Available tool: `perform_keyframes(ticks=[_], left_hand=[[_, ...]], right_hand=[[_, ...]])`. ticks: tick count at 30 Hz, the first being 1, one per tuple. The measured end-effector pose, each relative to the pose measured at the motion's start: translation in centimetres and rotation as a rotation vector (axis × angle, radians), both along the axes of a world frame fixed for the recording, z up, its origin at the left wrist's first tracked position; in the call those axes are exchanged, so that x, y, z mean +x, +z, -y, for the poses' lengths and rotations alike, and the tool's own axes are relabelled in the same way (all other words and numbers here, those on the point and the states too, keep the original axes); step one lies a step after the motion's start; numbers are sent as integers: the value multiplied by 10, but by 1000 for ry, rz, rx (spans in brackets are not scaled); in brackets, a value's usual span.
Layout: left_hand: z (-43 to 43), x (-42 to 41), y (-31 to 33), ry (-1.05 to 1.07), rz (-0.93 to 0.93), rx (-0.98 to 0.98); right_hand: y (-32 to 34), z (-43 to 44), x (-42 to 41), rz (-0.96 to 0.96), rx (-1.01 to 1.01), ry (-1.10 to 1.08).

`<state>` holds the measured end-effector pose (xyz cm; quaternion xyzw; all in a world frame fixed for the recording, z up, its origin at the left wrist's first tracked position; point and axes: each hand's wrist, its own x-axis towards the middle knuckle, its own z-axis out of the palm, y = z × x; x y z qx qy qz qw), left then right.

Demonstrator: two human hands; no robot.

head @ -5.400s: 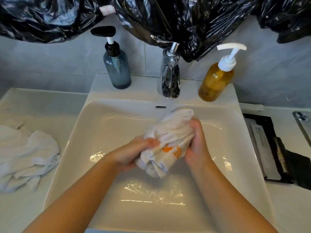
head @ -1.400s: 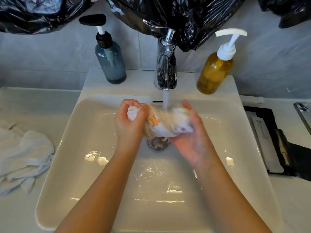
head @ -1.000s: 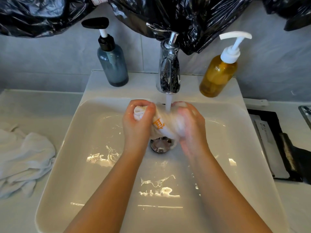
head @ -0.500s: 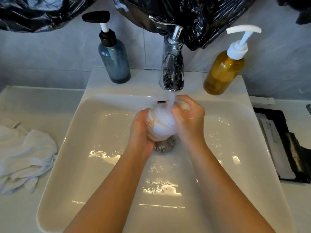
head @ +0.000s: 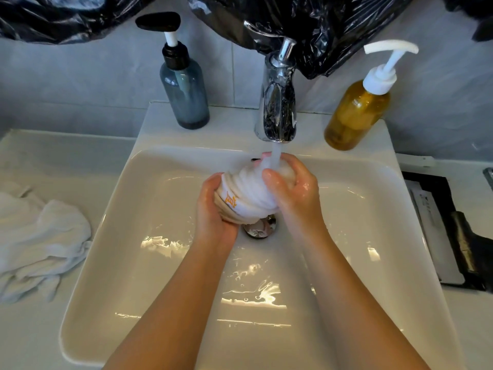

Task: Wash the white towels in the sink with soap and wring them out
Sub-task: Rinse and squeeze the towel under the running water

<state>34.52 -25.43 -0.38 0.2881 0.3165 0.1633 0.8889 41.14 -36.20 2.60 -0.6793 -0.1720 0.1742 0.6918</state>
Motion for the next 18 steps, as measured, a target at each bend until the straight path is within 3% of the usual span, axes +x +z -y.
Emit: perform_keyframes(ticks=[10,15,18], left_hand=[[6,-1,-1,-29,108,-113],[12,0,-2,-60,65,-88],[13,4,-3,-80,97,-49]], right_hand=[[-4,-3,-1,38,180,83],[-11,0,11,-132,152,-81],[-9,4,18,-310,338,-116]])
